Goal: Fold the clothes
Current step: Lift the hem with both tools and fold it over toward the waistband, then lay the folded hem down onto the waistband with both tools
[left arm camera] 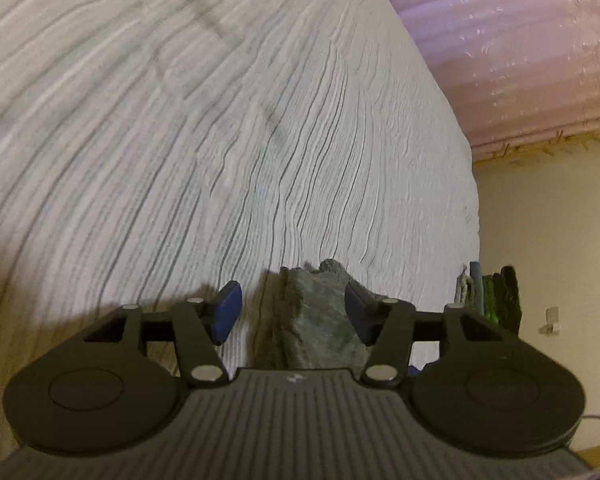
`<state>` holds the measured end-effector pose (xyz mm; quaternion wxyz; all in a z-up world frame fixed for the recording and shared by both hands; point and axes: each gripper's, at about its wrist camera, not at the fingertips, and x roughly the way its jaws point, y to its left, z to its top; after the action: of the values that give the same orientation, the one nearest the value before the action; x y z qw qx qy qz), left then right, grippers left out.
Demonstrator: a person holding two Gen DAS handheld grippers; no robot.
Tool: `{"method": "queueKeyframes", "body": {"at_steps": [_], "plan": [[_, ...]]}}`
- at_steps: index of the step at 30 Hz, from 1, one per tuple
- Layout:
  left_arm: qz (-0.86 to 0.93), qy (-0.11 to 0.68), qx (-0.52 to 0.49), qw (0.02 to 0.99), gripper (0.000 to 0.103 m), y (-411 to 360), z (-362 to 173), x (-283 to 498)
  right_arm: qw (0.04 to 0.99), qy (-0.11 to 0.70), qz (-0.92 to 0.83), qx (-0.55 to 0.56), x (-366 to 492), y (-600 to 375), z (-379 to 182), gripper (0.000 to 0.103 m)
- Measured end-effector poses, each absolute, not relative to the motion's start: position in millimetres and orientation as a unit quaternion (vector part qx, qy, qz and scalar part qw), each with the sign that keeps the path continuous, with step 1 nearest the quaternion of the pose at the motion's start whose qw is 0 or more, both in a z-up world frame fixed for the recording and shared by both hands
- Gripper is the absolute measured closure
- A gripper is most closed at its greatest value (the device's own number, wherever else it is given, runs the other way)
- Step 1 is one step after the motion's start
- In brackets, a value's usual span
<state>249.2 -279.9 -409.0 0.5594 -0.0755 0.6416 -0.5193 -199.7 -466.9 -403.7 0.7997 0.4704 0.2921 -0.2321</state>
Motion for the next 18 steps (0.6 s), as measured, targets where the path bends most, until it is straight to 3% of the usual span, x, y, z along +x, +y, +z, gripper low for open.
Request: {"method": "queueKeyframes", "body": {"at_steps": [3,4,5,6,9,15,18], "plan": [[-0.533,0.635,-0.060,0.556,0.059,-291,-419,242,0.809,0.307,-0.214,0.453,-181,-469,-412,0.030],[-0.537,0.629,-0.057,0.559,0.070,-293,-419,241,0.812,0.304,-0.210,0.452,-176,-470,-415,0.036],[-0.542,0.623,-0.054,0.562,0.090,-294,-419,239,0.813,0.301,-0.205,0.453,-172,-470,-418,0.061],[-0.547,0.614,-0.049,0.567,0.099,-295,-416,239,0.812,0.299,-0.205,0.457,-169,-472,-420,0.080],[-0.571,0.576,-0.034,0.584,0.101,-288,-398,233,0.817,0.279,-0.218,0.456,-181,-475,-415,0.100],[-0.617,0.495,-0.015,0.612,0.102,-293,-370,224,0.825,0.194,-0.267,0.458,-221,-475,-387,0.103],[-0.610,0.500,0.006,0.615,0.102,-301,-375,224,0.812,0.182,-0.281,0.477,-226,-481,-389,0.103]]}}
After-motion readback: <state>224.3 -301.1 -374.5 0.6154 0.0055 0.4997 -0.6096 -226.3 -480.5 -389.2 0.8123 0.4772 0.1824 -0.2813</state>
